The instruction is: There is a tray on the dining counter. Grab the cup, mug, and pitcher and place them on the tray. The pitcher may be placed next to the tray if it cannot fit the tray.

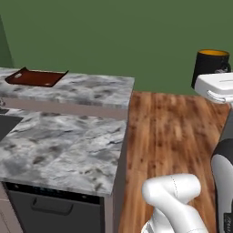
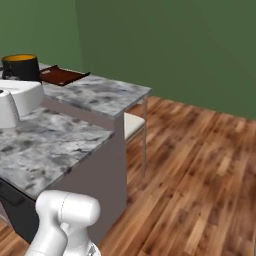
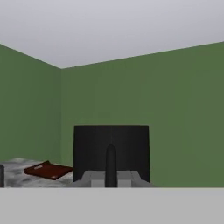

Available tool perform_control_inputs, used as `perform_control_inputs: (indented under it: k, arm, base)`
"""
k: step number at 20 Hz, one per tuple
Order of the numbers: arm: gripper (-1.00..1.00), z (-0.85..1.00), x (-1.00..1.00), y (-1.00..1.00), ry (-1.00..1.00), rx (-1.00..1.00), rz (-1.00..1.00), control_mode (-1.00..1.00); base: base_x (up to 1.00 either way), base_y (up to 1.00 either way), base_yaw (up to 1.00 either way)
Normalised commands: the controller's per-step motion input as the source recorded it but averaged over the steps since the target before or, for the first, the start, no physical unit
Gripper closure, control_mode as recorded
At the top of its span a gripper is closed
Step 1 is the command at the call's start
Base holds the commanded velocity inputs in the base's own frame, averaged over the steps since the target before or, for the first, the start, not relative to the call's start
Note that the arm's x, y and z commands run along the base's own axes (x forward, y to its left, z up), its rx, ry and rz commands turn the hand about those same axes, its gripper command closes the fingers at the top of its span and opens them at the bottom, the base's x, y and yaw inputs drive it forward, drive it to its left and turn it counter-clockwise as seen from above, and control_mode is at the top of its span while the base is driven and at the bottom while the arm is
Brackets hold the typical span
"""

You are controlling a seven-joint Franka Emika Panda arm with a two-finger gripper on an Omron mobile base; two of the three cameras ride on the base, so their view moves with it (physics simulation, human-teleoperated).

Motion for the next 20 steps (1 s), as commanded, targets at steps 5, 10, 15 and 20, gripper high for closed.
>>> perform_control_inputs:
  k: [5,10,15,20]
  arm:
    - [1.0,0.0,0.0,0.0,0.0,0.0,0.0,1.0]
    - [1.0,0.0,0.0,0.0,0.0,0.0,0.0,1.0]
    - [1.0,0.0,0.0,0.0,0.0,0.0,0.0,1.0]
    - [1.0,0.0,0.0,0.0,0.0,0.0,0.0,1.0]
  base:
    - [0.75,-0.76,0.11]
    - [0.85,-0.78,0.12]
    - [1.0,-0.85,0.04]
    - [0.97,-0.96,0.03]
